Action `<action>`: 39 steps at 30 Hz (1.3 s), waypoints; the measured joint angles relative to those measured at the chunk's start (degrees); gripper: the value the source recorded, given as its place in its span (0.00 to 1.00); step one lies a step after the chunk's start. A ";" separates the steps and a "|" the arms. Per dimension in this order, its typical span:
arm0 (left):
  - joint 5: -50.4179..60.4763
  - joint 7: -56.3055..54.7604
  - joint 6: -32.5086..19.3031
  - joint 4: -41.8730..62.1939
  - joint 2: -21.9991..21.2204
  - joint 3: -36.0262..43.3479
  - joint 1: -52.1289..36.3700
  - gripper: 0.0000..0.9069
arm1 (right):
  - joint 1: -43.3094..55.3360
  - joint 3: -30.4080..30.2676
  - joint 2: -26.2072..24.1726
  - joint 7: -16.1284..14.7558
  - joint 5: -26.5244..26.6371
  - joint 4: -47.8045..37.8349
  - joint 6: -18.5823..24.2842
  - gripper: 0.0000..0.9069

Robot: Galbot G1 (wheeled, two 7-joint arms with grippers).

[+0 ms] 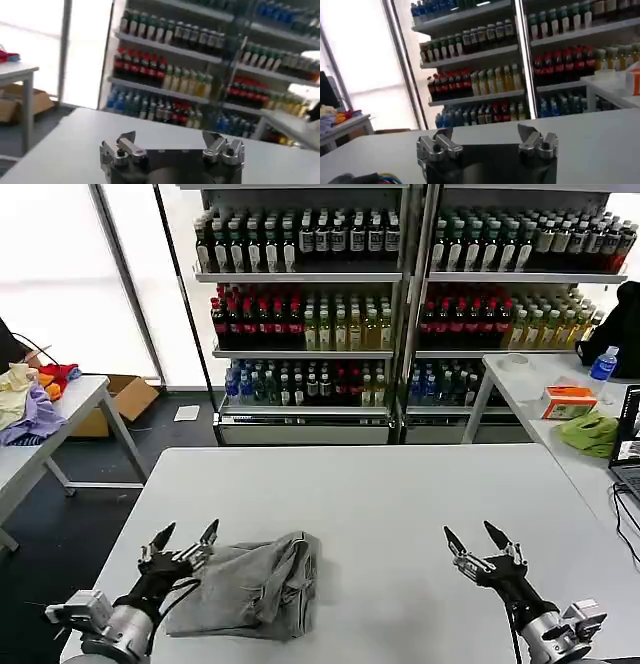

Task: Fold and organize the clothes.

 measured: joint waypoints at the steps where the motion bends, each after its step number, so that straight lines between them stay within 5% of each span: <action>1: 1.24 0.36 0.04 0.86 -0.48 -0.42 0.18 1.00 | -0.04 -0.07 0.19 0.08 -0.01 0.03 0.03 1.00; 16: 14.82 2.14 -0.58 10.43 -8.17 1.88 1.02 0.99 | -0.73 0.54 3.40 1.76 0.00 1.41 0.47 1.00; 18: 16.31 2.24 -0.83 11.36 -9.00 2.88 1.02 0.30 | -0.96 0.84 3.62 1.81 0.11 1.69 0.59 1.00; 21: 17.78 2.48 -1.57 12.24 -9.97 4.16 1.12 0.03 | -1.07 1.31 3.66 1.97 0.43 1.88 0.62 1.00; 39: 16.54 2.43 -5.25 13.80 -14.02 7.83 1.35 0.01 | -0.25 2.00 2.96 2.98 1.95 1.14 0.74 1.00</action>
